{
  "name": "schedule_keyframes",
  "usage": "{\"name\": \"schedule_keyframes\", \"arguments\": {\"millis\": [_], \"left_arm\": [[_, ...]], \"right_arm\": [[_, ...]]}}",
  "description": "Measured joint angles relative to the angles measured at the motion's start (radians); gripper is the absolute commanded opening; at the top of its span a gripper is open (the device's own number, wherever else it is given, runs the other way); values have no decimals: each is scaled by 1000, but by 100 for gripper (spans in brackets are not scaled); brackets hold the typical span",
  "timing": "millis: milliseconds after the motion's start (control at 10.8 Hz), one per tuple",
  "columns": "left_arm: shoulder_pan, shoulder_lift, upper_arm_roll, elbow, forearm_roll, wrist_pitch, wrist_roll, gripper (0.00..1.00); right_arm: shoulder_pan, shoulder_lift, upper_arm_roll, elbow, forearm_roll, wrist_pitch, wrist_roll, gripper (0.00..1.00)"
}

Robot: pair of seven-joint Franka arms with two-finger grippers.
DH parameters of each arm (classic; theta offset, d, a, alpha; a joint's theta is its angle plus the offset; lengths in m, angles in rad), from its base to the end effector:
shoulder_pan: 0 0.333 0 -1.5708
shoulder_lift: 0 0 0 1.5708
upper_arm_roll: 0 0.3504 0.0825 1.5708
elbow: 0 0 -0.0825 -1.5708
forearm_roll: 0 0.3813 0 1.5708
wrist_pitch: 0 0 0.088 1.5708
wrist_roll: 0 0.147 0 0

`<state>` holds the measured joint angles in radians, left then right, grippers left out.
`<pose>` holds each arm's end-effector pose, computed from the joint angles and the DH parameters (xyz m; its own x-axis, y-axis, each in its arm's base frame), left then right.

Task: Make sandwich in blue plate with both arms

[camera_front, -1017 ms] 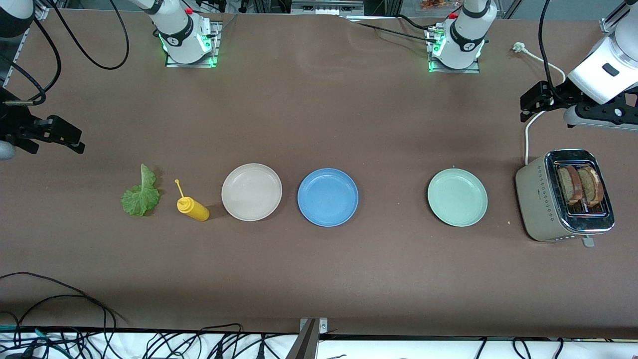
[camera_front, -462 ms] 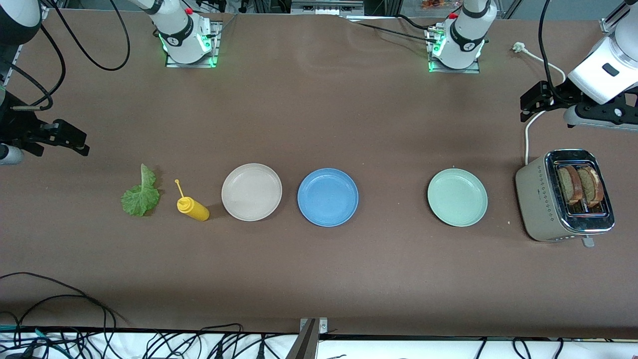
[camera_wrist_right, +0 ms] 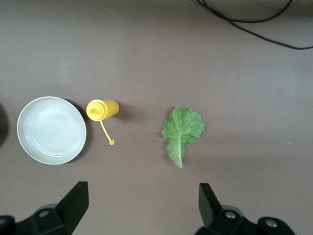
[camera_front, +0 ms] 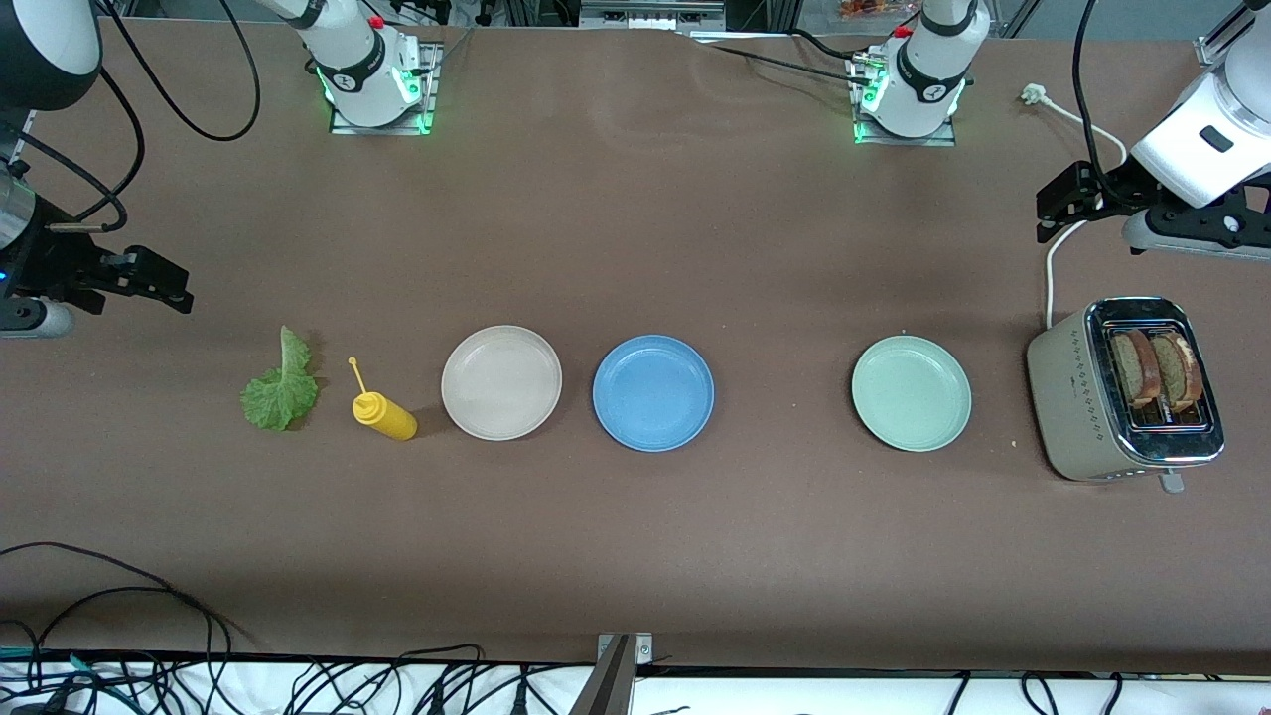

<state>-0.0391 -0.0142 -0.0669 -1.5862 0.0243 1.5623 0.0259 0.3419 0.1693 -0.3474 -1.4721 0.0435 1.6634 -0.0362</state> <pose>0.5428 -0.0544 0.6188 0.9913 -0.1313 -0.0104 -0.1315 -0.9910 -0.0250 0.6153 0.0197 0.5804 0.9990 0.0331 0.0315 0.0326 -0.9994 0.0151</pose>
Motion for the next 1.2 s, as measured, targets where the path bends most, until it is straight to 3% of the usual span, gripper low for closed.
{"name": "schedule_keyframes", "arguments": {"millis": [1202], "left_arm": [[0,1,0,0,0,-1,0,100]], "right_arm": [[17,2,26,-25,1,0,0,100]]}}
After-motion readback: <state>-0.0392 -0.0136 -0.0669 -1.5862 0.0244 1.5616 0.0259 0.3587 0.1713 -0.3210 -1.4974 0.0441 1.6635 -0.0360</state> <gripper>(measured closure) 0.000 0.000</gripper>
